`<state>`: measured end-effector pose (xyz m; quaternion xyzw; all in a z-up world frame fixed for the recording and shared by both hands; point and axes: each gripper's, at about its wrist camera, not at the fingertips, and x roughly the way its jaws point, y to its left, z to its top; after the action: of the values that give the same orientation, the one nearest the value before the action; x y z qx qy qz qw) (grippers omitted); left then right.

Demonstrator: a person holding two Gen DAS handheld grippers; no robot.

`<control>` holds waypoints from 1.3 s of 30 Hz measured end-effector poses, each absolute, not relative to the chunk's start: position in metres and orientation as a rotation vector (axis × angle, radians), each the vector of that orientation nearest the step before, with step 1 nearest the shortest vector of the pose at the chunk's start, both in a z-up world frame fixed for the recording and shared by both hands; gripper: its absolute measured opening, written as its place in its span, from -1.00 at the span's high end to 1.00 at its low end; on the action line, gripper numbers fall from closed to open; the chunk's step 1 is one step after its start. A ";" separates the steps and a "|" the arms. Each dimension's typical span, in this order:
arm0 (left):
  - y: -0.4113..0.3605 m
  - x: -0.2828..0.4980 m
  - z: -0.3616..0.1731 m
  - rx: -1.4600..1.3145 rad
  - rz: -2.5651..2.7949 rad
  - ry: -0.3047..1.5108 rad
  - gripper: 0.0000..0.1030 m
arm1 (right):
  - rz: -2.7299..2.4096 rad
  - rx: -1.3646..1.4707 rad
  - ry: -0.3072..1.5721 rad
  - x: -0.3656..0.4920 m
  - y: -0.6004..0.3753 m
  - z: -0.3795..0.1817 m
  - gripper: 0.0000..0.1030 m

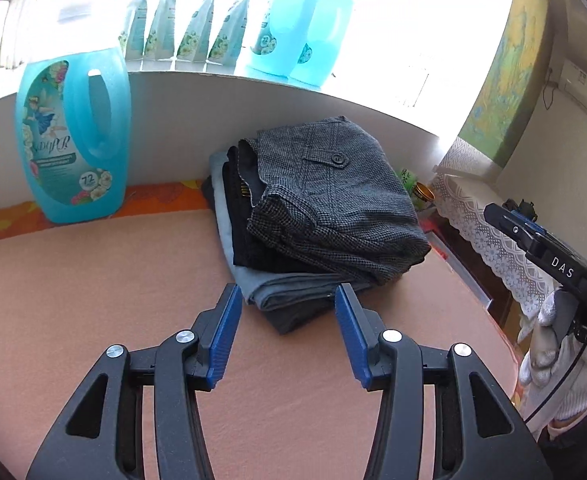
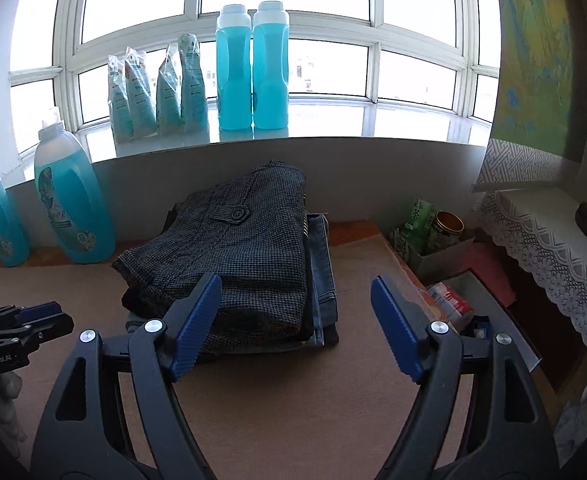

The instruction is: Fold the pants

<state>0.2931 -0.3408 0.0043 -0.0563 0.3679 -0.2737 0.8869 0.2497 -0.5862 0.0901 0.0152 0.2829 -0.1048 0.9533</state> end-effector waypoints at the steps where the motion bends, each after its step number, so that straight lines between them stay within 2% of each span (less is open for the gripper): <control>1: -0.337 0.287 0.009 -0.122 -0.578 0.755 -0.23 | -0.218 0.027 0.571 0.242 -0.581 0.091 -0.54; 4: -0.326 0.268 0.023 -0.111 -0.582 0.710 -0.24 | -0.233 0.021 0.567 0.221 -0.569 0.096 -0.56; 8: -0.310 0.243 0.037 -0.099 -0.571 0.663 -0.42 | -0.237 0.023 0.529 0.186 -0.554 0.108 -0.76; 13: -0.294 0.214 0.049 -0.071 -0.564 0.636 -0.48 | -0.245 0.009 0.477 0.144 -0.533 0.121 -0.98; 21: -0.273 0.161 0.063 -0.042 -0.583 0.585 -0.55 | -0.237 0.033 0.448 0.090 -0.502 0.125 -1.00; 39: -0.245 0.086 0.047 -0.077 -0.467 0.559 -0.57 | -0.279 0.162 0.390 -0.015 -0.487 0.112 -1.00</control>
<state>0.0862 -0.2452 0.0467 -0.0377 0.2734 -0.2284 0.9336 -0.0147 -0.4874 0.1116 0.0801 0.1930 -0.1380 0.9681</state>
